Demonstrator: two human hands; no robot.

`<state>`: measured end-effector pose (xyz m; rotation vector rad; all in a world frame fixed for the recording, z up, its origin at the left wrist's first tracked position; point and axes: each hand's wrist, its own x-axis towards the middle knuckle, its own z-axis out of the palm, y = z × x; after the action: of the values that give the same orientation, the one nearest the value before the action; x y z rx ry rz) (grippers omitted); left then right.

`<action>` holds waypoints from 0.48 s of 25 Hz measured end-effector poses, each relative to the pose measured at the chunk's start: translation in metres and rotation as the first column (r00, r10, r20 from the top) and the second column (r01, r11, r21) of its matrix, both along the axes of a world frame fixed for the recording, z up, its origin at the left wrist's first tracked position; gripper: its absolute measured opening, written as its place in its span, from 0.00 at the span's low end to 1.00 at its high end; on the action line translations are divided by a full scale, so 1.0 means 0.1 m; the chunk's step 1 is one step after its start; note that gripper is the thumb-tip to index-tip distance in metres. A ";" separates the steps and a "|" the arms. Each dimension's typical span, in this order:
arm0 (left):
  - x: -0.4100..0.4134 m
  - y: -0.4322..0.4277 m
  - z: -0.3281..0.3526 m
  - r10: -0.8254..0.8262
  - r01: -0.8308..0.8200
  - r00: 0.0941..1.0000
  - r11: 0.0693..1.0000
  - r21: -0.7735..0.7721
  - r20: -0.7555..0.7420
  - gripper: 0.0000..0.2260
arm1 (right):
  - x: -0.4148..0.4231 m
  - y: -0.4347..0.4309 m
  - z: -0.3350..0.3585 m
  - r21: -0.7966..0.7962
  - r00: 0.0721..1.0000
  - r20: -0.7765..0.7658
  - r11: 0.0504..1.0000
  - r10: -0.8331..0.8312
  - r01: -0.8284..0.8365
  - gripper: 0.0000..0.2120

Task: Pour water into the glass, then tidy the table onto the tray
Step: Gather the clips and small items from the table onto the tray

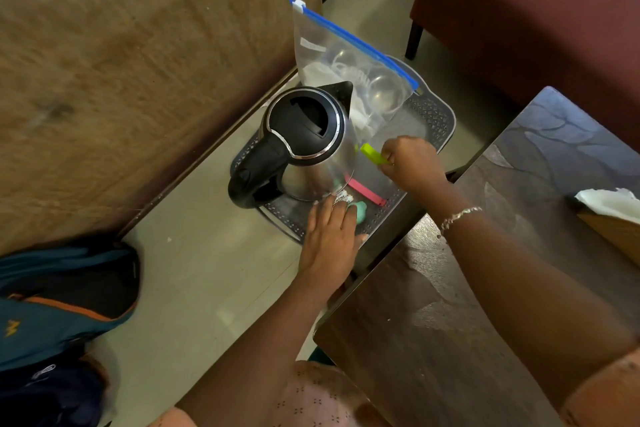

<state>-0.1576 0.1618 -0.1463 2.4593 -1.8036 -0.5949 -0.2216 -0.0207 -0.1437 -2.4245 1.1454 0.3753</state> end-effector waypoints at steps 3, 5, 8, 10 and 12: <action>0.06 0.14 -0.14 -0.077 0.074 0.997 0.990 0.124 0.018 0.27 | 0.17 -0.06 -0.19 -0.003 0.990 -0.124 0.998 0.065 -0.065 0.11; 0.10 0.20 -0.19 -0.090 0.088 0.996 0.987 0.134 0.007 0.30 | 0.19 -0.05 -0.30 0.008 0.979 -0.187 0.996 0.084 -0.084 0.12; 0.11 0.25 -0.21 -0.116 0.111 0.993 0.984 0.142 0.029 0.32 | 0.16 0.01 -0.43 0.032 0.973 -0.212 0.995 0.094 -0.090 0.11; 0.11 0.25 -0.21 -0.123 0.113 0.990 0.985 0.129 0.067 0.32 | 0.14 0.03 -0.48 0.045 0.970 -0.226 0.995 0.093 -0.085 0.10; 0.11 0.26 -0.22 -0.114 0.107 0.992 0.987 0.122 0.050 0.31 | 0.13 0.04 -0.51 0.066 0.968 -0.232 0.995 0.094 -0.081 0.09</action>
<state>-0.1471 0.1881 -0.1686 2.4872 -1.9939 -0.6637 -0.2082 -0.0164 -0.1949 -2.4351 1.1078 0.7293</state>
